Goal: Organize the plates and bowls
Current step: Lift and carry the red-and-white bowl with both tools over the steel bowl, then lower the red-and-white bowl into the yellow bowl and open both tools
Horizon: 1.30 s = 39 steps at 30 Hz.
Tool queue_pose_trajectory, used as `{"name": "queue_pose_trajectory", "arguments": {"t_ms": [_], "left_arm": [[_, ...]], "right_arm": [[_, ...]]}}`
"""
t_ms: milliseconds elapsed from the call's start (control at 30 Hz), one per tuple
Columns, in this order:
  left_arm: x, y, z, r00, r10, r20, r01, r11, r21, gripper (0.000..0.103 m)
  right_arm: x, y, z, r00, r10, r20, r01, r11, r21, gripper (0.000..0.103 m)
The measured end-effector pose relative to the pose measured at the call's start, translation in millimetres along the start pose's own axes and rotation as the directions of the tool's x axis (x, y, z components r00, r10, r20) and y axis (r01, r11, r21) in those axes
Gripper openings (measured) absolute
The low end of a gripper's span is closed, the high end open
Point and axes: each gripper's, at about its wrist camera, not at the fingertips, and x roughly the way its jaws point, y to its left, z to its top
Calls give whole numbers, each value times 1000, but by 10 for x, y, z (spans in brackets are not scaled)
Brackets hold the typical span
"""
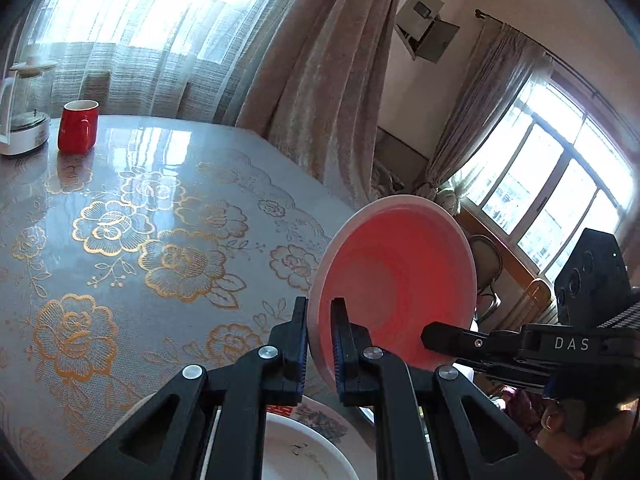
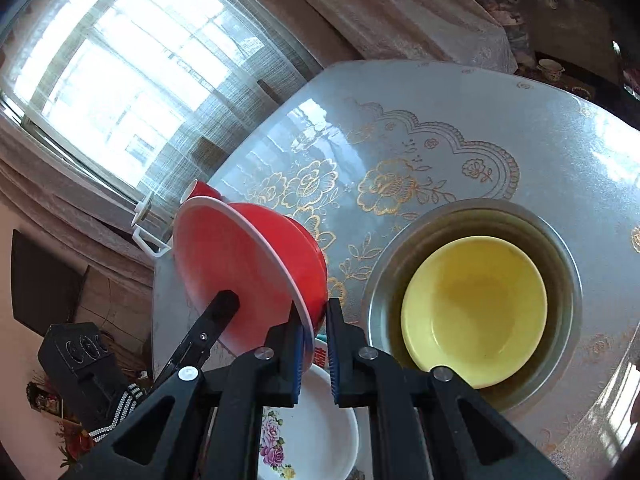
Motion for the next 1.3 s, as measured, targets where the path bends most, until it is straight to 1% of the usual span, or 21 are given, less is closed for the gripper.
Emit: {"name": "queue_pose_trajectory", "arguments": {"t_ms": [100, 233, 367, 533, 700, 800, 900, 967, 1067, 1300], "left_arm": [[102, -203, -59, 999, 9, -33, -9, 1000, 17, 11], [205, -346, -149, 996, 1, -84, -2, 1000, -8, 11], [270, -464, -254, 991, 4, -131, -9, 999, -36, 11], [374, -627, -353, 983, 33, -182, -36, 999, -8, 11], [471, -673, -463, 971, 53, -235, -57, 998, -9, 10], [483, -736, -484, 966, 66, -249, -68, 998, -2, 11], [493, -809, -474, 963, 99, -251, -94, 995, 33, 11], [490, -820, -469, 961, 114, -252, -108, 993, 37, 11], [542, -815, -442, 956, 122, -266, -117, 993, 34, 11], [763, -870, -404, 942, 176, -285, -164, 984, 66, 11]], "right_arm": [[-157, -208, -23, 1000, -5, 24, 4, 999, 40, 11], [-327, -433, -92, 999, -11, 51, 8, 998, 69, 11], [-352, -603, -138, 999, -5, 47, -1, 993, 115, 12], [-374, -764, -157, 998, 5, 55, -13, 988, 154, 12], [-374, -859, -184, 998, 17, 54, -26, 984, 178, 12], [-387, -927, -196, 998, 23, 53, -32, 982, 188, 12], [-384, -1014, -199, 998, 30, 57, -41, 977, 209, 11], [-388, -1088, -203, 997, 24, 67, -39, 972, 233, 10], [-381, -1198, -215, 998, 19, 66, -36, 965, 259, 10], [-310, -1299, -240, 998, 23, 55, -38, 957, 289, 10]]}}
